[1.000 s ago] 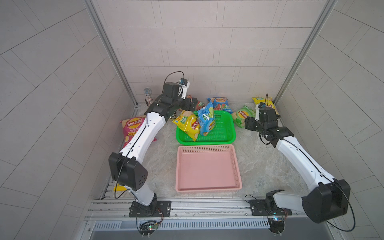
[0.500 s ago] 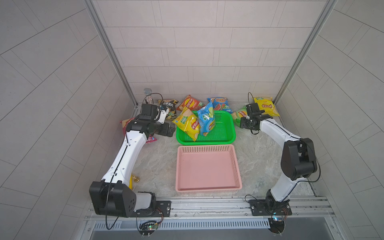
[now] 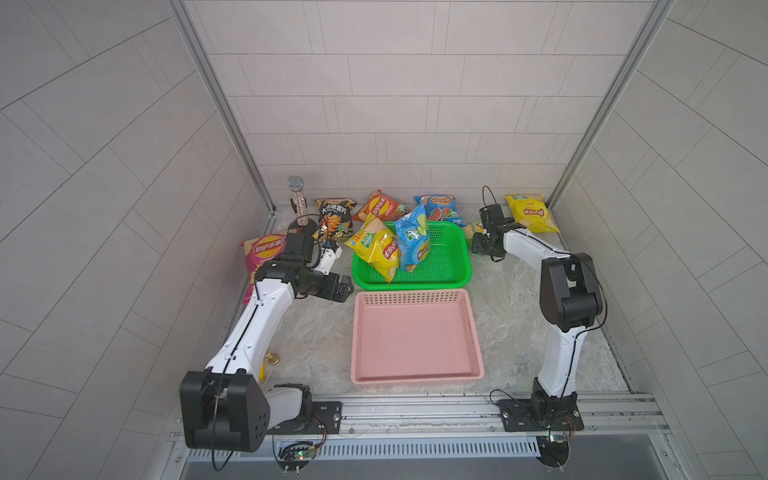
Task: Put the potato chips into the basket
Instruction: Pick up the potato chip from the corner of the board.
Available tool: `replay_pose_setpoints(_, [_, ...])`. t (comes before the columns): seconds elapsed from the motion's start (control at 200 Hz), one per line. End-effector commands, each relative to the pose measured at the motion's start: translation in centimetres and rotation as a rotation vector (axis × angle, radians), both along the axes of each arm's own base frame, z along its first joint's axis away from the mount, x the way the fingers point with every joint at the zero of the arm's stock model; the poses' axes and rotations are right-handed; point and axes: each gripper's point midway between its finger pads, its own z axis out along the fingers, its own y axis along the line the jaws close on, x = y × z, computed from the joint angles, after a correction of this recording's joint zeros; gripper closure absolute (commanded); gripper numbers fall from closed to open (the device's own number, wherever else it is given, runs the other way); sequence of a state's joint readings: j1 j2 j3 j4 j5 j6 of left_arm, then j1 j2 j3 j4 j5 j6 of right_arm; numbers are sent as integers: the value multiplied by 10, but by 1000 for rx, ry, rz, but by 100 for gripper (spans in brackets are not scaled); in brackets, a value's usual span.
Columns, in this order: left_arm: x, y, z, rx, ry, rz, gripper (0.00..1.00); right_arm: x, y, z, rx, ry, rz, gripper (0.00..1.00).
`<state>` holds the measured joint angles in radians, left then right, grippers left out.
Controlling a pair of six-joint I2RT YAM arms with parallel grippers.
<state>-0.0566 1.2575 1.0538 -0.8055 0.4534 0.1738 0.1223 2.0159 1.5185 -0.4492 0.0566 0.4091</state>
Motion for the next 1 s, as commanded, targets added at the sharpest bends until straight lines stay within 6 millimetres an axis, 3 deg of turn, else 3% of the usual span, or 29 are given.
replay_pose_setpoints(0.0, [1,0,-1,-4,-15,-13,0,8,-4,-3,-19,-4,-28,40])
replay_pose_setpoints(0.205, [1,2,-1,5,-31,-5,0,14,-3,-14,-63,20,-41,42])
replay_pose_setpoints(0.4, [2,3,-1,13,-29,2,0,12,-11,-23,-111,40,-78,51])
replay_pose_setpoints(0.57, [2,4,-2,16,-29,5,0,11,-10,-21,-117,35,-74,65])
replay_pose_setpoints(0.74, [2,5,-2,20,-28,7,0,9,-6,-13,-102,17,-65,67])
replay_pose_setpoints(0.891, [2,5,-2,21,-27,10,0,7,-3,-11,-82,12,-54,79])
replay_pose_setpoints(0.991, [2,5,-2,21,-27,12,0,5,-4,-10,-91,11,-59,93])
